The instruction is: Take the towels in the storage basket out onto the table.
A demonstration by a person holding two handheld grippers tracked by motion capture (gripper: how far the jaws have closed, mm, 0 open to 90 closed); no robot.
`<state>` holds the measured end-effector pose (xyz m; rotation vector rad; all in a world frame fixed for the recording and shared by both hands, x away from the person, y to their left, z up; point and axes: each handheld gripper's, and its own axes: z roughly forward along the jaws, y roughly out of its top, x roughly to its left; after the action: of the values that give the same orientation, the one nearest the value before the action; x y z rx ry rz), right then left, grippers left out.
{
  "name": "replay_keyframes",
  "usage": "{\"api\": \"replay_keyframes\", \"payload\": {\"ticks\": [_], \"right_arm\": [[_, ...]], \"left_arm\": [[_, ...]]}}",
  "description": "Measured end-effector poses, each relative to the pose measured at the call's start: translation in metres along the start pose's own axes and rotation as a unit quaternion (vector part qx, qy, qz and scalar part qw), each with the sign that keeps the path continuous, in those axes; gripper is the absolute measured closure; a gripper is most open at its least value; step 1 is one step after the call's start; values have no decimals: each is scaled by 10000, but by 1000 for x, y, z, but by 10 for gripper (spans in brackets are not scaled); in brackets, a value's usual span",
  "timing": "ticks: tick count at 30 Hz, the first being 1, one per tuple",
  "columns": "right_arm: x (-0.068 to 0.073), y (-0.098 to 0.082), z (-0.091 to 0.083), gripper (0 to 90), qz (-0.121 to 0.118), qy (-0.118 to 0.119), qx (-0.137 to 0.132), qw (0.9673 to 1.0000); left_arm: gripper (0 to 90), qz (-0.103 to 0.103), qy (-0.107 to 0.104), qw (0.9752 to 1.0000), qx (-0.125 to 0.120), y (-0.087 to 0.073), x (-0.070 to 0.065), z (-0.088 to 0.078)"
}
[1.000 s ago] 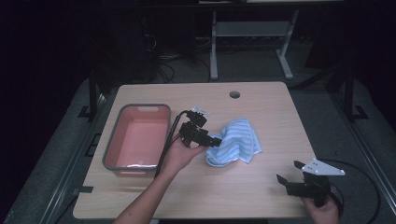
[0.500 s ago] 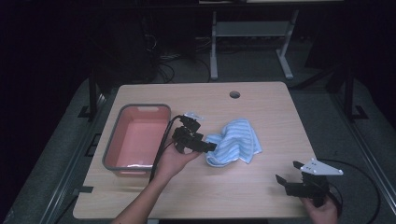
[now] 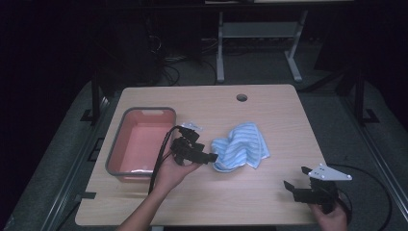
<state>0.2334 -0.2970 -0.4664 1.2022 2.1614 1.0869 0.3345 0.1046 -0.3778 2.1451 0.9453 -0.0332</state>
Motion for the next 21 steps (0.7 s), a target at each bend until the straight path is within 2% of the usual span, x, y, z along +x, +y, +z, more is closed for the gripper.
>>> {"api": "replay_keyframes", "payload": {"ticks": [5,10,12,15,16,17,19,21], "right_arm": [[0,0,0,141,1,-8,-8,10000],[-1,0,0,141,-3,-20,-20,10000],[-2,0,-1,141,12,-17,-26,10000],[-2,0,-1,141,16,-22,-38,10000],[-2,0,-1,141,13,-20,-27,10000],[-1,0,-1,141,2,-25,-17,10000],[-1,0,-1,141,-4,-37,-23,10000],[-1,0,-1,141,2,-33,-22,10000]], "left_arm": [[289,89,59,9999,-3,-4,-2,-2],[290,53,0,10000,17,-12,-4,-3],[290,127,25,9999,13,-15,-5,-3],[292,123,14,9999,9,-20,-6,-4],[294,198,64,9998,54,-21,-6,-4],[294,187,86,9998,14,-23,-8,-4],[295,180,62,9998,33,-27,-10,-4],[294,262,63,9996,72,-29,-11,-4]]}}
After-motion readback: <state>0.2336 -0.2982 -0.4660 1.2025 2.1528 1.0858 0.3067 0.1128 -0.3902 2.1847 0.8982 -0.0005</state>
